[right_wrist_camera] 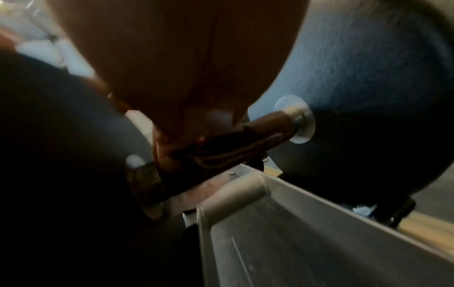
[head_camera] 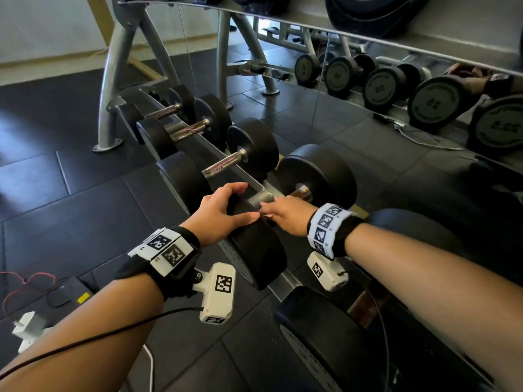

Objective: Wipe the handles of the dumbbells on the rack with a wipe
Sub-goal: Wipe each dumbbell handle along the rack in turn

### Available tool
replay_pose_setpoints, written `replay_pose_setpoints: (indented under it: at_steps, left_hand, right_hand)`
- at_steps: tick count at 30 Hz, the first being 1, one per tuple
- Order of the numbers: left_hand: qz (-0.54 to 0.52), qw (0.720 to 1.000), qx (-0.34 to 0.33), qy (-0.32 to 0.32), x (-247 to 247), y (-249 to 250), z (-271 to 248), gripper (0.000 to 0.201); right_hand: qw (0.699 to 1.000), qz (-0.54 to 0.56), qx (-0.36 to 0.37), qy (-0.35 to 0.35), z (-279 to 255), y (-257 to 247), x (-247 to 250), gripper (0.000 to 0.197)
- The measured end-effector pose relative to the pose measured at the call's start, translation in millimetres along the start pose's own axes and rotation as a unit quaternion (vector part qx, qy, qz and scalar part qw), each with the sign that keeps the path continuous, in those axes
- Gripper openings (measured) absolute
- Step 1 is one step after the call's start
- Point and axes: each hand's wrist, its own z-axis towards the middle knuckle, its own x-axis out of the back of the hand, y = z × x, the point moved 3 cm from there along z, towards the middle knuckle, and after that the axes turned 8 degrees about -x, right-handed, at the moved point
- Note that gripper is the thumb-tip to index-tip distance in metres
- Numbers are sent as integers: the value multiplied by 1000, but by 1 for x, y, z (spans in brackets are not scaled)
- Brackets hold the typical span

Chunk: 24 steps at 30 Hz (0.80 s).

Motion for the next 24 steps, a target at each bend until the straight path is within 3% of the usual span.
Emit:
replay_pose_setpoints:
  at_steps: [7, 11, 13, 18, 24]
  left_hand:
    - [8, 1000, 1, 15, -2, 2, -1, 69]
    - [16, 1000, 6, 7, -1, 1, -2, 68]
    - [16, 1000, 1, 1, 0, 0, -1, 69]
    - [13, 1000, -4, -5, 0, -4, 3, 73]
    - [8, 1000, -6, -6, 0, -7, 3, 75]
  right_hand:
    - [999, -13, 18, -36, -16, 8, 11, 26]
    - [989, 118, -38, 78, -8, 16, 42, 28]
    - [984, 128, -64, 106, -3, 15, 46, 28]
    - [996, -17, -86, 10, 4, 7, 16, 32]
    - [998, 42, -31, 20, -17, 2, 6, 35]
